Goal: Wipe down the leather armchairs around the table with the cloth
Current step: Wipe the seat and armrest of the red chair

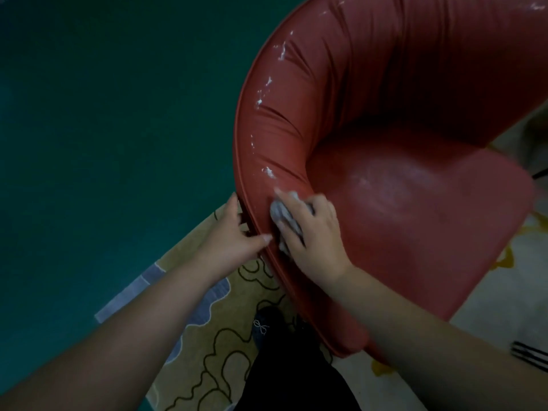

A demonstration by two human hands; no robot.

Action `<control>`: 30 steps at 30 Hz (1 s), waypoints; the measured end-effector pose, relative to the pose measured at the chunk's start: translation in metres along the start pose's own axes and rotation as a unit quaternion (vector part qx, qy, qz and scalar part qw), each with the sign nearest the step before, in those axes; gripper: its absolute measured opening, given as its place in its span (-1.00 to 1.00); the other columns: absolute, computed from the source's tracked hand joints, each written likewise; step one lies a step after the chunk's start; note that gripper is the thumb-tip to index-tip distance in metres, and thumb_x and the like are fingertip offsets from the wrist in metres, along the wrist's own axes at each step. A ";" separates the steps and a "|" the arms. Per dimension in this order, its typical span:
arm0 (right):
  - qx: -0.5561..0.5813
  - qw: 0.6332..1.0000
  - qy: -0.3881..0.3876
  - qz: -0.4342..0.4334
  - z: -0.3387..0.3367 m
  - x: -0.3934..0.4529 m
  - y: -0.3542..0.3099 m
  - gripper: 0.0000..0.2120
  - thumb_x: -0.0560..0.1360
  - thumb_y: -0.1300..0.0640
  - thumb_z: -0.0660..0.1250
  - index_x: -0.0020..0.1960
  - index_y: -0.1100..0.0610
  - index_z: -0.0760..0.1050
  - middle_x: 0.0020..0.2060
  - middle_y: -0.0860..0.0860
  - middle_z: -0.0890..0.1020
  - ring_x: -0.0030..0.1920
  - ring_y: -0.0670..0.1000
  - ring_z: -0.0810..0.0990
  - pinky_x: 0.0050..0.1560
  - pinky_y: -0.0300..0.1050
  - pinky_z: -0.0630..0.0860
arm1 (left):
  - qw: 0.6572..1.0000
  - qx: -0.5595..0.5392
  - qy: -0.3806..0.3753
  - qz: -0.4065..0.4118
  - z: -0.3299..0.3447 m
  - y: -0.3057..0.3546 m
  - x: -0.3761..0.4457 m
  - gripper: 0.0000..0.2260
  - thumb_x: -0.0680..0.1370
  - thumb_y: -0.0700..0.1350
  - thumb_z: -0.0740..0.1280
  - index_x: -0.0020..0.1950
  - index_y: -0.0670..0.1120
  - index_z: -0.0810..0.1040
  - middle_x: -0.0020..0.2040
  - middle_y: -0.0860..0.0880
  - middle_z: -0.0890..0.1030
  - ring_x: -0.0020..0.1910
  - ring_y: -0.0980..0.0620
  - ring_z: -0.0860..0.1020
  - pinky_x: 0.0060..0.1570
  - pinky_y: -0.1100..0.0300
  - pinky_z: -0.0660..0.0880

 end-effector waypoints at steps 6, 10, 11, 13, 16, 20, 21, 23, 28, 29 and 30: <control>-0.020 0.994 -0.063 -0.083 0.001 0.011 0.000 -0.53 0.47 0.02 0.23 0.38 -0.15 0.38 -0.04 0.06 0.41 -0.03 0.07 0.37 0.02 0.03 0.41 | 1.000 -0.002 -0.020 0.017 0.001 -0.002 0.000 -0.07 0.38 -0.27 0.49 0.46 0.34 0.01 0.29 0.07 0.47 0.20 -0.05 0.55 0.13 -0.16 0.53; -0.059 0.991 -0.052 -0.109 0.016 0.081 -0.016 -0.56 0.49 0.04 0.32 0.36 -0.16 0.42 -0.02 0.12 0.44 -0.04 0.15 0.39 -0.01 0.10 0.42 | 1.000 -0.021 -0.013 0.005 0.000 -0.006 0.004 -0.14 0.33 -0.22 0.51 0.34 0.42 0.11 0.23 0.04 0.52 0.10 -0.08 0.61 -0.05 -0.12 0.61; -0.059 0.992 -0.042 -0.099 0.016 0.089 -0.018 -0.58 0.49 0.02 0.33 0.35 -0.16 0.43 -0.02 0.11 0.44 -0.04 0.14 0.39 -0.02 0.12 0.43 | 0.999 -0.031 -0.011 -0.003 0.000 -0.007 0.005 -0.14 0.32 -0.20 0.52 0.32 0.45 0.12 0.22 0.05 0.54 0.07 -0.08 0.63 -0.09 -0.10 0.62; -0.041 0.994 -0.030 -0.100 0.013 0.086 -0.016 -0.56 0.47 0.07 0.35 0.33 -0.14 0.45 -0.02 0.09 0.47 -0.05 0.13 0.40 -0.04 0.12 0.43 | 0.999 -0.052 -0.006 -0.013 0.001 -0.008 0.006 -0.11 0.30 -0.19 0.53 0.31 0.48 0.12 0.22 0.04 0.54 0.03 -0.06 0.64 -0.15 -0.04 0.63; 0.003 0.987 -0.066 -0.145 0.004 0.048 -0.001 -0.47 0.41 0.21 0.39 0.33 -0.11 0.46 0.00 0.03 0.50 -0.02 0.11 0.44 -0.03 0.14 0.42 | 0.998 -0.064 0.005 -0.010 0.000 -0.010 0.002 -0.15 0.25 -0.16 0.53 0.20 0.57 0.19 0.22 0.04 0.56 0.05 -0.02 0.63 -0.18 -0.02 0.63; 0.023 0.980 -0.091 -0.173 0.000 0.039 0.001 -0.50 0.38 0.30 0.35 0.26 -0.07 0.53 -0.03 0.05 0.51 -0.03 0.11 0.43 -0.04 0.14 0.43 | 0.997 -0.069 0.009 -0.014 0.000 -0.012 0.000 -0.09 0.31 -0.23 0.54 0.36 0.48 0.15 0.27 0.03 0.54 0.07 -0.04 0.63 -0.12 -0.11 0.62; 0.007 0.978 -0.092 -0.189 0.002 0.050 -0.004 -0.53 0.38 0.28 0.34 0.24 -0.05 0.56 -0.04 0.09 0.52 -0.05 0.15 0.44 -0.06 0.14 0.44 | 0.997 -0.070 0.012 -0.023 0.000 -0.012 0.001 -0.08 0.33 -0.24 0.54 0.40 0.42 0.13 0.29 0.01 0.52 0.10 -0.06 0.62 -0.10 -0.12 0.62; -0.025 0.980 -0.073 -0.184 0.009 0.079 -0.015 -0.61 0.41 0.22 0.35 0.21 -0.03 0.58 -0.04 0.15 0.54 -0.07 0.22 0.46 -0.08 0.15 0.45 | 0.996 -0.076 0.011 -0.035 0.000 -0.012 0.002 -0.08 0.35 -0.26 0.53 0.47 0.30 0.09 0.29 -0.03 0.51 0.09 -0.10 0.62 -0.08 -0.15 0.61; -0.010 0.990 -0.030 -0.136 0.010 0.094 -0.016 -0.61 0.45 0.19 0.35 0.24 -0.05 0.55 0.00 0.15 0.52 -0.03 0.21 0.43 -0.04 0.17 0.43 | 0.997 -0.062 0.013 -0.042 0.002 -0.007 0.003 -0.07 0.37 -0.24 0.53 0.49 0.30 0.05 0.30 0.02 0.50 0.07 -0.07 0.62 -0.19 0.06 0.61; 0.001 0.989 -0.029 -0.146 0.007 0.080 -0.010 -0.58 0.43 0.23 0.35 0.25 -0.05 0.55 -0.01 0.15 0.51 -0.05 0.19 0.42 -0.05 0.15 0.44 | 0.998 -0.050 0.024 -0.033 0.003 -0.005 0.002 -0.10 0.36 -0.20 0.53 0.47 0.32 0.08 0.28 0.05 0.52 0.07 -0.04 0.62 -0.18 0.08 0.61; 0.015 0.988 -0.034 -0.151 0.005 0.063 -0.003 -0.53 0.41 0.27 0.35 0.26 -0.05 0.53 -0.01 0.14 0.50 -0.05 0.15 0.40 -0.05 0.13 0.44 | 0.998 -0.041 0.036 -0.021 0.004 -0.003 0.002 -0.16 0.35 -0.14 0.53 0.42 0.36 0.14 0.27 0.09 0.53 0.10 -0.01 0.61 -0.12 0.05 0.61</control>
Point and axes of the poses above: each hand's wrist, its own x-axis towards the middle knuckle, its own z-axis out of the palm, y = z × x, the point moved 1 cm from there along x, towards the middle knuckle
